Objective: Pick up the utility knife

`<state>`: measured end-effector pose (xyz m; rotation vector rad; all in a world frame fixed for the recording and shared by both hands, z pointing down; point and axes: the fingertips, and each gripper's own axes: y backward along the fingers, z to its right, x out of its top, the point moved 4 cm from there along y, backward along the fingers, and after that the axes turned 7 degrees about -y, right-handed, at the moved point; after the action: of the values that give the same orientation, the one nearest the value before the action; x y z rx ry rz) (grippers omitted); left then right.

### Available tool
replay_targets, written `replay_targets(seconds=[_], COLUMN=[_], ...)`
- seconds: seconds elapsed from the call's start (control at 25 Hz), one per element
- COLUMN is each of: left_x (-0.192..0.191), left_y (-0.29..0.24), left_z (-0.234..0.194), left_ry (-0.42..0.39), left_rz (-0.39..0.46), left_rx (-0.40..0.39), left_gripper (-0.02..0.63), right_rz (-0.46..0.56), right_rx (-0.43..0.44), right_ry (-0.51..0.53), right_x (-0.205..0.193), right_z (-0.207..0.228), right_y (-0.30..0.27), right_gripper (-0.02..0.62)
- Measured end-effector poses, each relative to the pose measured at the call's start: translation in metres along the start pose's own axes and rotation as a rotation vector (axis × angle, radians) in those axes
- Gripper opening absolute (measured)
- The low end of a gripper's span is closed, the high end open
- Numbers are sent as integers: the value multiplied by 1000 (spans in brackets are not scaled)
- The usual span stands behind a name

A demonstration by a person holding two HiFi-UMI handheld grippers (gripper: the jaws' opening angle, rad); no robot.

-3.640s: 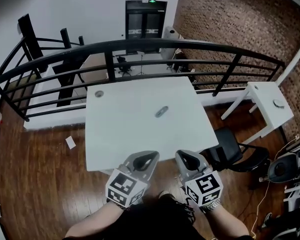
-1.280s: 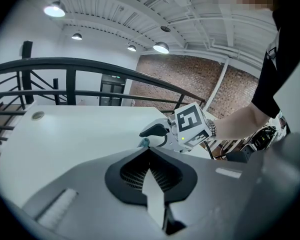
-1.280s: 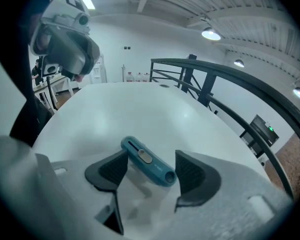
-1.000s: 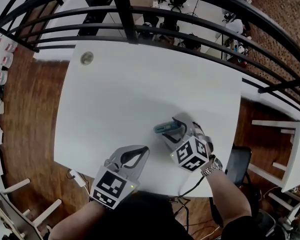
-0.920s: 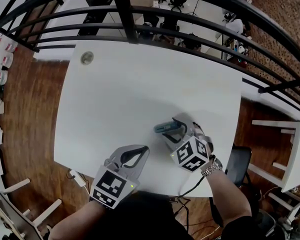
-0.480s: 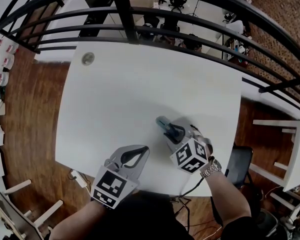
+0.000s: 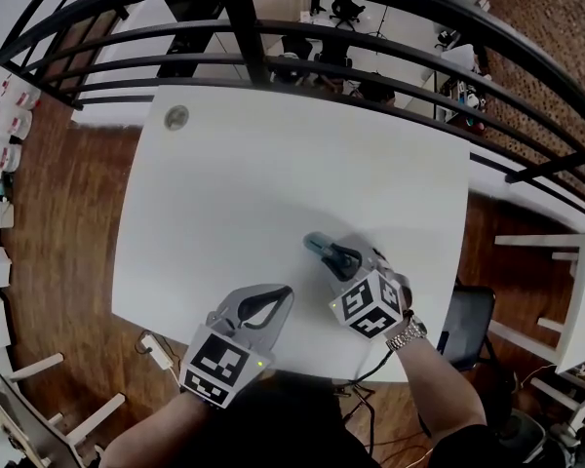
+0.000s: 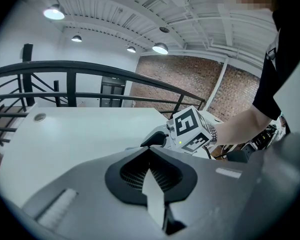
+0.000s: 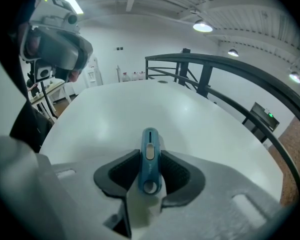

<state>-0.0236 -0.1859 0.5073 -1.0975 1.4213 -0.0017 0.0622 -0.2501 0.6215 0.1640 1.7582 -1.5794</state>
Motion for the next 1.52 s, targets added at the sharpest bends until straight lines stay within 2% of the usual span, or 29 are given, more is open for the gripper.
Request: replay_targets(seconds=[0.36,0.72,1.52], left_x=[5,6,9], left_y=[14,38,140], left_z=[6,12,35], left_ry=[-17,-58,-148], left_rz=[23,79,236], left_rx=[5,-20,-132], left_gripper=[6,6,6], right_rz=[22,45,175], right_rx=[-26,-96,-313], right_ry=[-17,-38,-138], right_x=[4,13,74], right_z=[-10,-34,-144], right_y=[19,41,123], right_gripper=[120,120,120])
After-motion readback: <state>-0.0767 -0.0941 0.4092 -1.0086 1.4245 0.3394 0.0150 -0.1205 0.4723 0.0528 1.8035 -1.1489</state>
